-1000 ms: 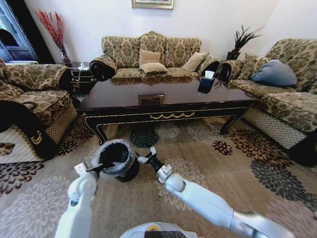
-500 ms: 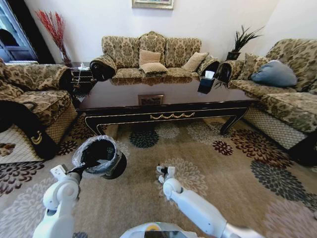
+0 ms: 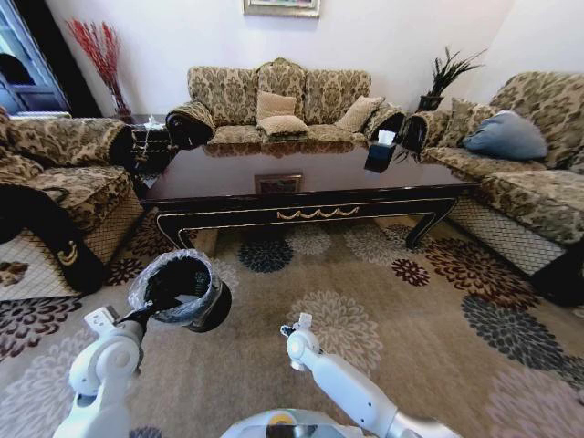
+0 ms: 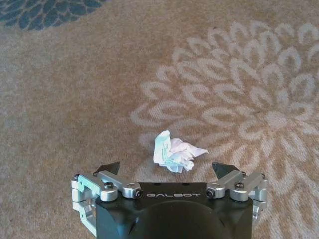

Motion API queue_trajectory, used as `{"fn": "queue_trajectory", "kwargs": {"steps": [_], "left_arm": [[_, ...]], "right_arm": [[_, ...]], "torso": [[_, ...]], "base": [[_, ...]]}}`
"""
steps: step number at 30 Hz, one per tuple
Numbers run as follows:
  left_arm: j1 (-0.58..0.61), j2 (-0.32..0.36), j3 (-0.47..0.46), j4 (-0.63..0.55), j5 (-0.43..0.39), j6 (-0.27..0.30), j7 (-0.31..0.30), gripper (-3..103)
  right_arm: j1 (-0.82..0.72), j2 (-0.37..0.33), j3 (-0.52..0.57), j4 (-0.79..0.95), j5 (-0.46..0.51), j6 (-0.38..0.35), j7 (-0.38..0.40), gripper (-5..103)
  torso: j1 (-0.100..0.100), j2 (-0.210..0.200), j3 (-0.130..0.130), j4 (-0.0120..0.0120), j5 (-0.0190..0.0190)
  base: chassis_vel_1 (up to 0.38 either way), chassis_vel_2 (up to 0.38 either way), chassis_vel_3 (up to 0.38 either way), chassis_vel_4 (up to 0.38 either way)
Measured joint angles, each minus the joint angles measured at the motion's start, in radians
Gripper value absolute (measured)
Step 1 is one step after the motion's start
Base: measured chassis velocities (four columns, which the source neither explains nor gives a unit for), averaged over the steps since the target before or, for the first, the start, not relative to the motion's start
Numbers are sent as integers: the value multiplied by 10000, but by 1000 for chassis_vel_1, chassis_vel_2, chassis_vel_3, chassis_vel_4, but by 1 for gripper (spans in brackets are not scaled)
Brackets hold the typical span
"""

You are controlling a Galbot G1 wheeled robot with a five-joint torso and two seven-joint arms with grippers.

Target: Move to the front of the table and pick up the trash from the floor, then place it into the trash bin.

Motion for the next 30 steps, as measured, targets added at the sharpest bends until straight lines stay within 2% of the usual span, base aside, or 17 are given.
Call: {"fn": "queue_trajectory", "kwargs": {"steps": [7, 14, 24, 28, 29, 30], "left_arm": [[-21, -38, 72, 19, 37, -1, -30, 2], [79, -83, 51, -129, 41, -2, -43, 2], [153, -53, -100, -169, 24, -2, -39, 2], [145, -21, -113, -163, 16, -2, -38, 2], [145, -21, -113, -163, 16, -2, -38, 2], [142, -22, -99, -161, 19, -2, -38, 2]], "right_arm": [[222, 166, 29, -863, -297, -18, -363, 100], [231, 385, 104, -2096, -1346, 472, -1155, 100], [305, 587, 330, -2717, -1526, 591, -1676, 102], [167, 529, 219, -2594, -1713, 632, -1713, 83], [167, 529, 219, -2594, -1713, 632, -1713, 83], [118, 482, 182, -2479, -1739, 642, -1710, 77]], "torso": [[0, 0, 1, 0, 1], [0, 0, 1, -1, 1], [0, 0, 0, 0, 1], [0, 0, 0, 0, 1], [0, 0, 0, 0, 1], [-1, 0, 0, 0, 1]], "base": [[0, 0, 0, 0], [0, 0, 0, 0], [0, 0, 0, 0], [0, 0, 0, 0], [0, 0, 0, 0], [0, 0, 0, 0]]}}
